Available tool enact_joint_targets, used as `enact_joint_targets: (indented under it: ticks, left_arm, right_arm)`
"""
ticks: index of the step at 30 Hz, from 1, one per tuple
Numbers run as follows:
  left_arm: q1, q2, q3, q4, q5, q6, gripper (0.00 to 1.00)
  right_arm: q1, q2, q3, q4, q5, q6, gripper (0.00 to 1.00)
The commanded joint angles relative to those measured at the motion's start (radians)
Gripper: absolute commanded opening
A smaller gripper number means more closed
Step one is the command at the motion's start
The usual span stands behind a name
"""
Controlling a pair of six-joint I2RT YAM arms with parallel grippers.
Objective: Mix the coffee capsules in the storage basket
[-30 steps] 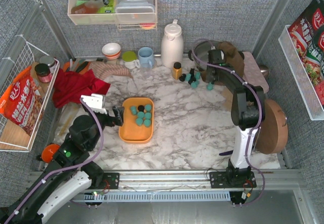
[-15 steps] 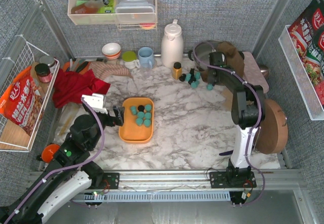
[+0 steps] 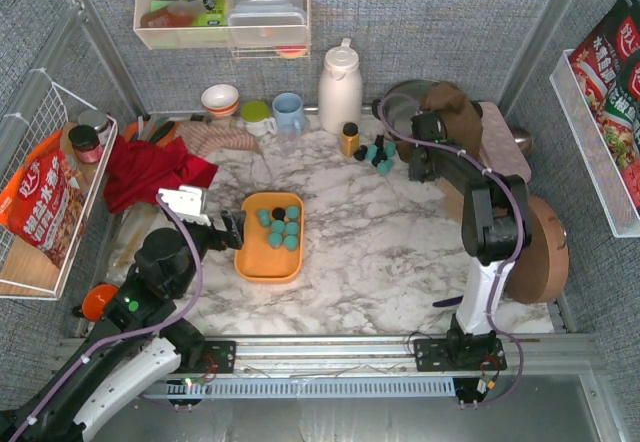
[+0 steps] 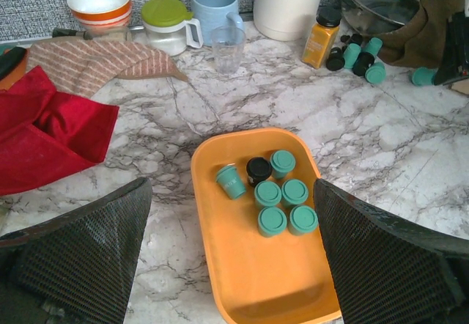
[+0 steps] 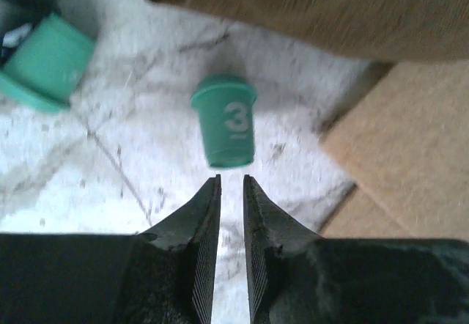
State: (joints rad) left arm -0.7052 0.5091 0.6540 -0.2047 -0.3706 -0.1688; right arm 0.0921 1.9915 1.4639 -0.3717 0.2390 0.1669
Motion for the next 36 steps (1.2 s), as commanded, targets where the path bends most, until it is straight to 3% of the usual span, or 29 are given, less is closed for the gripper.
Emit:
enact_joint_targets:
  ticks: [1,6,11,18,23,36]
  left_arm:
    - [0.0,-0.004,-0.001,0.008,0.001,-0.005,0.99]
    - [0.001,0.001,-0.001,0.009,0.007,-0.005,0.99]
    - [0.0,-0.003,0.001,0.004,0.001,-0.006,0.99]
    - [0.0,-0.013,-0.003,0.007,-0.002,-0.006,0.99]
    - [0.001,-0.006,-0.002,0.008,0.005,-0.005,0.99]
    - [0.001,-0.014,0.0,0.005,0.001,-0.006,0.99]
  right_arm:
    - [0.02,-0.081,-0.075,-0.014,-0.021,0.013,0.23]
    - [0.023,-0.122,-0.082,-0.026,-0.053,-0.007,0.37]
    - [0.012,-0.037,0.037,-0.137,-0.035,-0.026,0.4]
    - [-0.029,0.013,0.03,-0.087,-0.069,0.004,0.47]
    - [-0.058,0.027,0.04,-0.054,-0.14,0.0,0.49]
    - [-0.064,0.126,0.157,-0.151,-0.146,0.019,0.48]
